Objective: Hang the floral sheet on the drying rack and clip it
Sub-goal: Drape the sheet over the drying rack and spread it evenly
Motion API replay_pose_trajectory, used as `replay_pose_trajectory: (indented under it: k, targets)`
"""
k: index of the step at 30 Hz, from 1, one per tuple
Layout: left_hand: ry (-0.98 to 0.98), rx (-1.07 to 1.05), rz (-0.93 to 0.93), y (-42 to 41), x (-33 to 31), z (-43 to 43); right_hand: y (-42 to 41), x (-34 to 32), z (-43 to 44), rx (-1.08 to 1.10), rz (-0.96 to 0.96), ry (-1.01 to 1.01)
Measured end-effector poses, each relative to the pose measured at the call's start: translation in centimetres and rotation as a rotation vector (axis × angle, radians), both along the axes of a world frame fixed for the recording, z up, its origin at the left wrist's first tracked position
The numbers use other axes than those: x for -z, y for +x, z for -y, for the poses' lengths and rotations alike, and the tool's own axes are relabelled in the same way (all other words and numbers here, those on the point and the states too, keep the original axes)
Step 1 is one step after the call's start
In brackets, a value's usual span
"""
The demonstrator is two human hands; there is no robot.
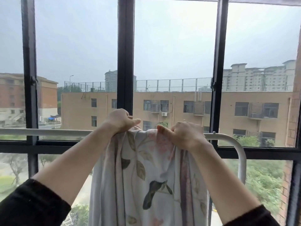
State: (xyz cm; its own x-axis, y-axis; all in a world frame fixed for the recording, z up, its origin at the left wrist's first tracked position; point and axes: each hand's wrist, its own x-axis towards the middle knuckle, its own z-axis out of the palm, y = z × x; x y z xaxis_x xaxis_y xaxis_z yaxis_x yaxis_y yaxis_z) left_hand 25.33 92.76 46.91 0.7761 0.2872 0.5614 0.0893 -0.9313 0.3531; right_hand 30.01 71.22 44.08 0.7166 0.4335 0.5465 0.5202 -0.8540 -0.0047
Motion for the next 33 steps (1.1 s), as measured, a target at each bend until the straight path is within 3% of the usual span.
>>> replay_pose_trajectory:
  k: [4, 8, 13, 16, 20, 25, 28, 33]
  targets:
    - [-0.233, 0.098, 0.531, -1.9, 1.4, -0.1, 0.4, 0.9, 0.1, 0.011, 0.040, 0.159]
    - [-0.334, 0.109, 0.658, -4.6, 2.2, -0.7, 0.1, 0.9, -0.1, 0.008, 0.056, 0.177]
    - [-0.304, 0.122, 0.603, -8.2, 6.2, -1.9, 0.3, 0.7, -0.3, 0.033, 0.092, 0.114]
    - [-0.420, 0.075, 0.538, -9.2, 9.7, -3.0, 0.6, 0.7, -0.1, 0.034, 0.096, 0.099]
    - [-0.542, 0.069, 0.377, -8.7, 13.4, -3.0, 0.9, 0.8, -0.2, 0.035, 0.102, 0.101]
    - [-0.655, 0.222, 0.210, -8.1, 16.8, -1.5, 1.2, 1.0, -0.5, 0.026, 0.108, 0.110]
    - [-0.638, 0.225, 0.086, -7.5, 18.6, -1.5, 1.2, 0.9, -0.2, 0.033, 0.118, 0.116]
    - [-0.721, 0.245, 0.146, -7.4, 18.8, -1.8, 1.2, 1.0, 0.0, 0.042, 0.119, 0.127]
